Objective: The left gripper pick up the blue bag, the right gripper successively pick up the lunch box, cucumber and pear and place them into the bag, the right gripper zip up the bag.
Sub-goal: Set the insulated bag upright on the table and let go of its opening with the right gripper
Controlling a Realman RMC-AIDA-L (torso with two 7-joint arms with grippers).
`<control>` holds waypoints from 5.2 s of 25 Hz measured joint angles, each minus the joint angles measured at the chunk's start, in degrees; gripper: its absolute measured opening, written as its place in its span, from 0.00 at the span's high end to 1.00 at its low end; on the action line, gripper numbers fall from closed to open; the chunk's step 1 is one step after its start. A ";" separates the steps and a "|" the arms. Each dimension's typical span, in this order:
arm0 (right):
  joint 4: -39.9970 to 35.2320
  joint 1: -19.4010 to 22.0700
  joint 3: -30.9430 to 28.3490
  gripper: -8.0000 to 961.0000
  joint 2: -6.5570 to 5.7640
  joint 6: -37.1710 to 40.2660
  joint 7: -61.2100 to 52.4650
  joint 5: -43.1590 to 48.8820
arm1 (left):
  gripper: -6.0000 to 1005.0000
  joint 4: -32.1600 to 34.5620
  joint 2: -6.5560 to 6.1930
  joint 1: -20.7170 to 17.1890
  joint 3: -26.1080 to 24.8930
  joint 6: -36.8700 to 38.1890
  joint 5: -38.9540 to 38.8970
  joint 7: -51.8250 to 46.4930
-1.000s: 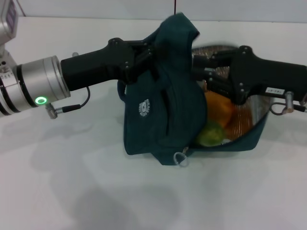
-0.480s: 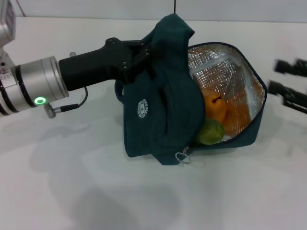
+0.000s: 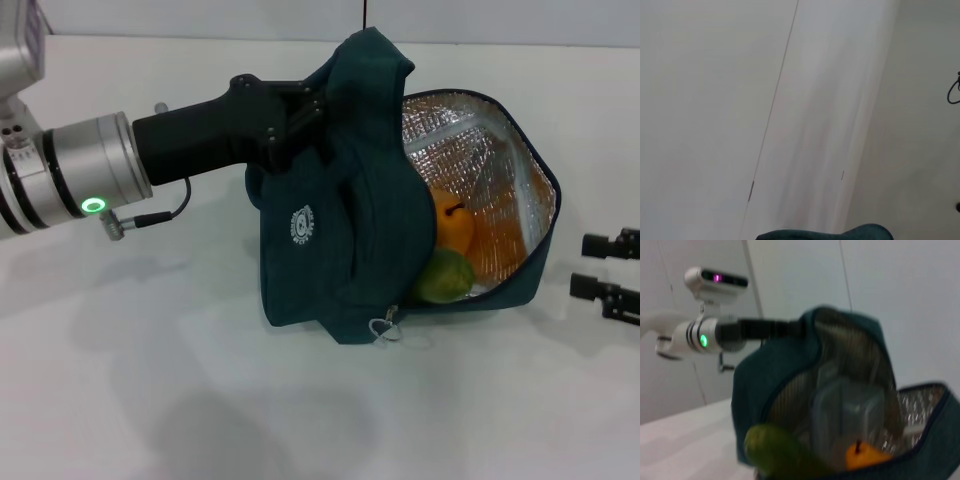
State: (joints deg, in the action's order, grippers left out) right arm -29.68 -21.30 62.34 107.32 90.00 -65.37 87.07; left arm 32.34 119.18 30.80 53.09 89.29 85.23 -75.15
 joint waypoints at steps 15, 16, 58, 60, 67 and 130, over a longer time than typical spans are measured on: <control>0.07 -4.80 0.59 0.47 3.28 -7.52 -2.83 8.50 | 0.96 -0.05 0.09 0.09 -0.01 0.00 0.03 0.00; 0.07 -5.23 0.57 0.47 3.56 -8.01 -3.06 9.23 | 0.96 -0.06 0.09 0.08 -0.01 0.00 0.03 0.00; -1.94 -1.87 -7.46 0.53 6.42 -1.55 4.99 14.68 | 0.95 3.32 -0.33 -0.75 -0.35 5.93 -3.59 -13.57; -2.24 -1.83 -7.81 0.53 6.33 -0.43 4.42 14.66 | 0.95 3.25 -0.24 -1.08 -0.27 5.91 -3.41 -12.97; -1.63 -2.22 -14.77 0.53 5.30 3.81 -4.98 14.54 | 0.95 2.86 0.02 -1.35 -0.01 5.57 -3.24 -10.94; -1.03 -15.73 -11.90 0.98 4.38 2.24 -3.73 -1.64 | 0.54 -16.05 1.05 -0.11 5.54 8.62 -8.34 21.84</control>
State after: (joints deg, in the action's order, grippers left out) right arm -30.71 -37.03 50.44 111.70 92.24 -69.09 85.43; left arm 16.30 120.23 30.69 58.63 97.91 76.89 -53.31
